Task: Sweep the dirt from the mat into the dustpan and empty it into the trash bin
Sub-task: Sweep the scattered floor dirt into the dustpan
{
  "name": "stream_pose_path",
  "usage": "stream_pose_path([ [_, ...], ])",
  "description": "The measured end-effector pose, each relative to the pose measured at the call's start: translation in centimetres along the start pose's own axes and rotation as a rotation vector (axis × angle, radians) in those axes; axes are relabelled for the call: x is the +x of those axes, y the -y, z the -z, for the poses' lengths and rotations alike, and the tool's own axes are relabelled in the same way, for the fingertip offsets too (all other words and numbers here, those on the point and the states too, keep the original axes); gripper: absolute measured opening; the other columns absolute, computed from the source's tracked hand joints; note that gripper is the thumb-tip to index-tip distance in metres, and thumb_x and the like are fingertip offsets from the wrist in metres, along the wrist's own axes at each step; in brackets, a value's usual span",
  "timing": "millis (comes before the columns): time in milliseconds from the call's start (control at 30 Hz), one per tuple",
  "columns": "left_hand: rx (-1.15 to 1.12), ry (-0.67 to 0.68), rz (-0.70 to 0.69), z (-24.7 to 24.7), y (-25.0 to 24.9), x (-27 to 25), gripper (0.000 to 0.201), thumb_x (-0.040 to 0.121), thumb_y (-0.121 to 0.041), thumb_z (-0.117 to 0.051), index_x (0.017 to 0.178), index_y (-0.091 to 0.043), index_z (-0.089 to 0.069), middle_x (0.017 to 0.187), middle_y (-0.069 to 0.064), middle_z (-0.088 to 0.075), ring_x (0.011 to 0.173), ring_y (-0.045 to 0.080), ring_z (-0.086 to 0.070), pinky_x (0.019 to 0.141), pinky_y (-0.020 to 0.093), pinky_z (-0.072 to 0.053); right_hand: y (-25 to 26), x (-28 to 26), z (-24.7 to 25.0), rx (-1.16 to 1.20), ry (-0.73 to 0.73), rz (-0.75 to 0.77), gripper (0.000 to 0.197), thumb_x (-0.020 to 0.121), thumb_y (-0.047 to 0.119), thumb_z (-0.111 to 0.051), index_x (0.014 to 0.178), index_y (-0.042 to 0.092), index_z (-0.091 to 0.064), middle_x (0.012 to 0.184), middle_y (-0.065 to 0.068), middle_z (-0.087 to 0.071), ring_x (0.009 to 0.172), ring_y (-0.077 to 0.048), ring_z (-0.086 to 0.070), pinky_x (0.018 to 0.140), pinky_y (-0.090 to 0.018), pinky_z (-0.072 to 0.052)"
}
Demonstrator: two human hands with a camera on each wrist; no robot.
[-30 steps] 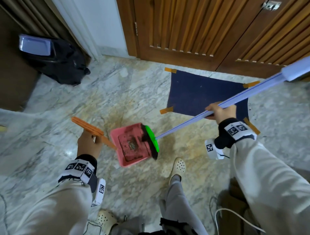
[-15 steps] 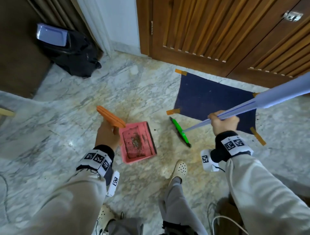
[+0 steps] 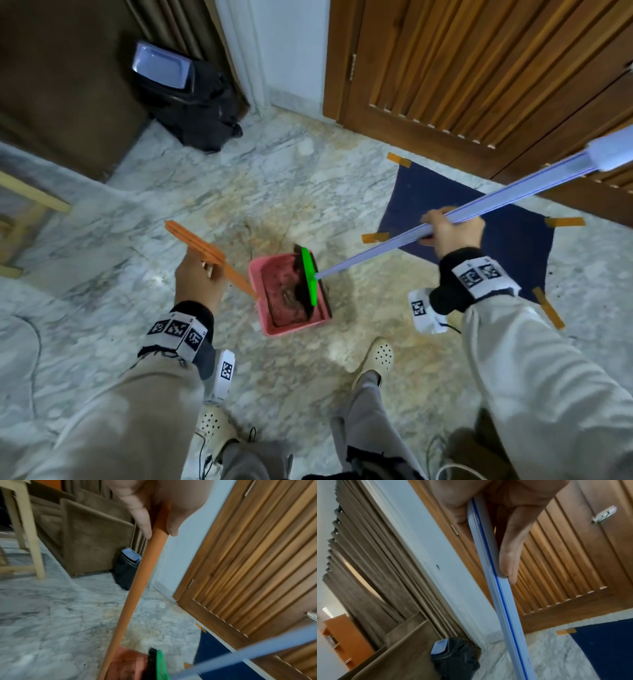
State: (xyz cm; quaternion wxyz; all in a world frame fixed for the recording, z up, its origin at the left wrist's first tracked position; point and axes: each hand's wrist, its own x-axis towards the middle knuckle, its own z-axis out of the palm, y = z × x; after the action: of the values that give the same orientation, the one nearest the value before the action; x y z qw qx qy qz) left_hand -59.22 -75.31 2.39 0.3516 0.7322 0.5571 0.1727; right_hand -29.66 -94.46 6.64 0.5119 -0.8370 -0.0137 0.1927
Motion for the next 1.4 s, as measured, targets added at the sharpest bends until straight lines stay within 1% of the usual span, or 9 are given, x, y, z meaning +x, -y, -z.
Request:
stream_pose_path([
  [367,0.151,-0.181,0.005,10.1,5.8,4.2,0.021,0.084,-0.010,-0.060,0.103,0.000,-0.059,0.101,0.024,-0.064,0.094,0.041,-0.060,0.079,0.039,-0.045,2.5,0.0,1.9,-0.120,-0.176,0.073,0.020,0.074,0.010,-0.062,0.055,0.015,-0.056,0.062,-0.012,-0.059,0.045,-0.016,-0.061,0.050,-0.030,-0.058],
  [467,0.165,-0.152,0.014,10.9,7.5,4.4,0.020,0.085,-0.011,-0.059,0.102,-0.001,-0.058,0.099,0.023,-0.064,0.092,0.040,-0.059,0.077,0.037,-0.043,0.3,-1.3,0.3,-0.221,-0.173,0.099,0.019,0.073,0.013,-0.061,0.054,0.012,-0.058,0.057,-0.012,-0.057,0.057,-0.031,-0.059,0.060,-0.036,-0.054],
  [567,0.163,-0.113,0.050,10.7,9.4,4.1,0.018,0.085,-0.010,-0.057,0.101,0.000,-0.056,0.096,0.022,-0.063,0.084,0.037,-0.058,0.074,0.036,-0.042,-3.2,-3.4,-2.6,-0.366,-0.137,0.085,0.025,0.076,0.017,-0.055,0.068,-0.005,-0.060,0.061,-0.019,-0.055,0.057,-0.031,-0.054,0.058,-0.037,-0.046],
  [700,0.171,-0.068,0.098,10.3,11.3,3.4,0.018,0.088,-0.008,-0.053,0.104,0.001,-0.054,0.087,0.011,-0.052,0.076,0.023,-0.047,0.071,0.034,-0.039,-6.4,-7.4,-8.1,-0.440,0.035,-0.009,0.024,0.084,0.018,-0.054,0.069,0.000,-0.053,0.062,-0.014,-0.048,0.054,-0.029,-0.043,0.050,-0.030,-0.031],
  [867,0.151,-0.063,0.077,10.9,12.3,3.7,0.018,0.088,-0.007,-0.054,0.105,-0.001,-0.056,0.089,0.007,-0.053,0.081,0.020,-0.048,0.075,0.034,-0.042,-7.3,-11.5,-14.2,-0.228,0.116,-0.109,0.025,0.084,0.018,-0.056,0.070,-0.002,-0.061,0.066,-0.015,-0.057,0.064,-0.032,-0.054,0.064,-0.039,-0.045],
  [1033,0.085,-0.078,0.115,10.9,13.6,3.4,0.020,0.089,-0.009,-0.052,0.109,-0.006,-0.052,0.092,0.006,-0.056,0.078,0.023,-0.053,0.073,0.034,-0.042,-5.9,-12.4,-17.4,-0.034,0.150,-0.181,0.019,0.078,0.012,-0.061,0.059,0.012,-0.061,0.061,-0.008,-0.060,0.071,-0.037,-0.064,0.074,-0.048,-0.057],
  [1167,0.047,-0.134,0.067,11.6,14.5,4.1,0.020,0.088,-0.007,-0.051,0.108,-0.007,-0.050,0.088,0.007,-0.055,0.077,0.024,-0.053,0.071,0.034,-0.042,-3.6,-12.1,-16.1,0.017,0.046,-0.097,0.014,0.077,0.003,-0.060,0.063,0.002,-0.062,0.059,-0.011,-0.059,0.064,-0.036,-0.063,0.070,-0.046,-0.059],
  [1300,-0.006,-0.103,-0.016,14.3,14.9,5.7,0.024,0.088,-0.009,-0.055,0.111,-0.004,-0.052,0.098,0.018,-0.061,0.087,0.029,-0.057,0.074,0.028,-0.037,-2.8,-13.3,-12.4,0.031,-0.112,-0.036,0.017,0.071,0.007,-0.060,0.055,0.011,-0.061,0.062,-0.014,-0.063,0.058,-0.029,-0.066,0.067,-0.046,-0.059],
  [1400,-0.014,-0.039,-0.011,17.7,15.9,6.6,0.027,0.088,-0.010,-0.057,0.112,-0.001,-0.052,0.107,0.025,-0.061,0.098,0.036,-0.059,0.077,0.033,-0.041,-2.4,-15.7,-9.7,0.013,-0.244,-0.077,0.010,0.063,0.015,-0.063,0.053,0.016,-0.064,0.068,-0.016,-0.067,0.069,-0.037,-0.068,0.069,-0.054,-0.058],
])
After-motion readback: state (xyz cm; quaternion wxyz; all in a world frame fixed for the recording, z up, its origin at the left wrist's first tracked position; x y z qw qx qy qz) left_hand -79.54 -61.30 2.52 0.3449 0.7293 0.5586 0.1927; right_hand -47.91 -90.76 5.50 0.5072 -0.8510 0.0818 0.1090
